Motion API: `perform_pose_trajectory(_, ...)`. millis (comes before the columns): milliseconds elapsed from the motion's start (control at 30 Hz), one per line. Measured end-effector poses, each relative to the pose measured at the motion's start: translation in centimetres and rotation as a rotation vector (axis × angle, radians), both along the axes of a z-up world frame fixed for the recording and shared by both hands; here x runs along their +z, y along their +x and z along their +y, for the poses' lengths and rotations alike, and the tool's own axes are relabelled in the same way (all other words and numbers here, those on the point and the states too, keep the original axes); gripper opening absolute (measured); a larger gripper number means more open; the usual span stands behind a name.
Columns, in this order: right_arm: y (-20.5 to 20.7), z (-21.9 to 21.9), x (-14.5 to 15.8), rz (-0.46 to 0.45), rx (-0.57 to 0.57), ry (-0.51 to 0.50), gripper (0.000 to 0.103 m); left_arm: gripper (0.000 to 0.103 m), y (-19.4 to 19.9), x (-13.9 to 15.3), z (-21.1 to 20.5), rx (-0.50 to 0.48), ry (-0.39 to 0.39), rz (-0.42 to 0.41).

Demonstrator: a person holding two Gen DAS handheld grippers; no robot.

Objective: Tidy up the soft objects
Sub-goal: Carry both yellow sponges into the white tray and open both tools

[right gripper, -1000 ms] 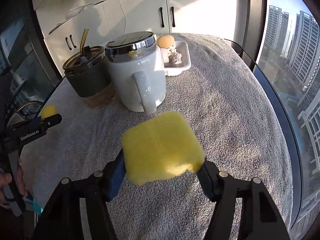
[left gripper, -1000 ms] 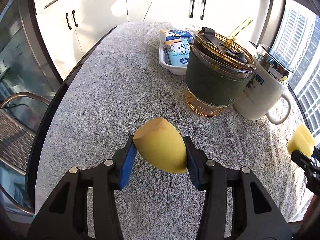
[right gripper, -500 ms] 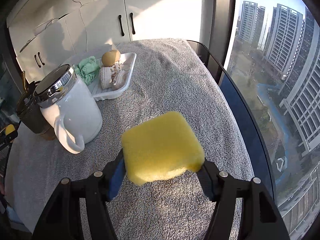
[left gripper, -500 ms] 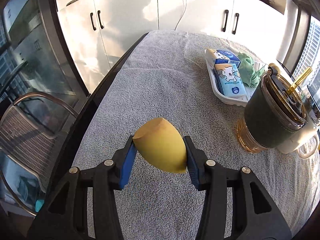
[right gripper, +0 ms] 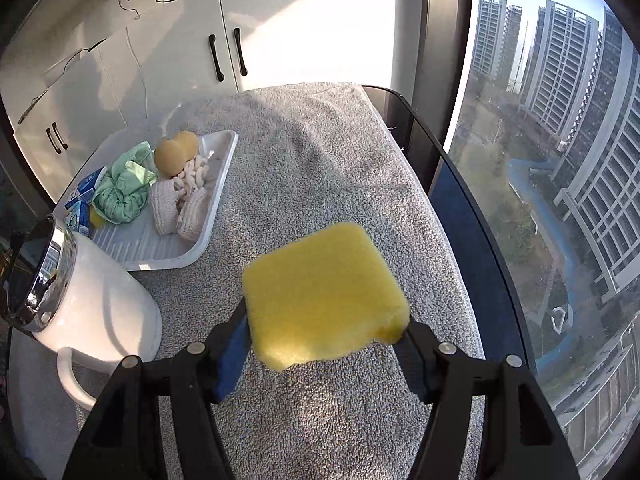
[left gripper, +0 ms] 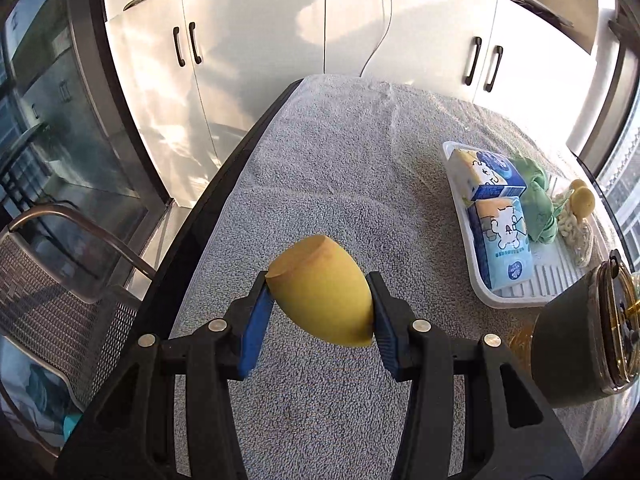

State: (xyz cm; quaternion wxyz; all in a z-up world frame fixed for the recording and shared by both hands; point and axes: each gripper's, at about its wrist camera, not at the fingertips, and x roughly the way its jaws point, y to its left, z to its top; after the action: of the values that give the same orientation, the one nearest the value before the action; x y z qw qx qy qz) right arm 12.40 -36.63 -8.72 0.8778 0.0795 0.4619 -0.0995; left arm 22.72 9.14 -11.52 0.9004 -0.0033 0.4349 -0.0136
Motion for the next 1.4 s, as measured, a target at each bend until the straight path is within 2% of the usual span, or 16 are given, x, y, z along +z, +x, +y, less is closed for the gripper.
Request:
perform_pose_trajectory(233,5.6,1.0,1.0,-0.009,0.046,-0.008,0.067,0.044,4.3,1.5,-3.5,-0.131,-0.032,-0.025)
perform_pose_trajectory(467,11.4,3.2,1.5,-0.008,0.129,0.057,0.067,0.044,7.1,3.4,-8.7,-0.332,-0.139,-0.018)
perform_pose_trajectory(567,13.9,4.8,1.3,0.022,0.199,0.090,0.068,0.044,8.1,3.4,-11.2,-0.443,-0.200,0.041)
perform_pose_trajectory(700,16.1,6.8,1.1,0.055,0.249,0.083,0.068,0.045,9.3,2.7,-14.0,-0.533,-0.235,0.139)
perform_pose_trajectory(800,17.0,7.9,0.8,0.076,0.280,0.103,0.068,0.045,10.0,1.8,-16.0,-0.612,-0.284,0.240)
perform_pose_trajectory(900,17.6,8.6,0.4,0.102,0.306,0.163,0.068,0.044,10.5,0.3,-17.4,-0.695,-0.337,0.375)
perform_pose_trajectory(1067,17.4,9.3,-0.2,0.156,0.317,0.190,0.068,0.044,11.1,-1.4,-18.2,-0.733,-0.361,0.489)
perform_pose_trajectory(1133,17.5,9.2,-0.7,0.186,0.313,0.198,0.068,0.044,11.3,-2.3,-18.6,-0.735,-0.348,0.545)
perform_pose_trajectory(1233,17.6,9.1,-1.7,0.232,0.306,0.202,0.068,0.045,11.0,-2.6,-19.2,-0.724,-0.300,0.543)
perform_pose_trajectory(1367,17.4,9.0,-1.9,0.224,0.298,0.204,0.068,0.061,11.1,-1.8,-18.9,-0.728,-0.342,0.515)
perform_pose_trajectory(1400,17.4,9.0,-1.9,0.223,0.296,0.208,0.068,0.062,11.2,-1.7,-18.7,-0.725,-0.352,0.511)
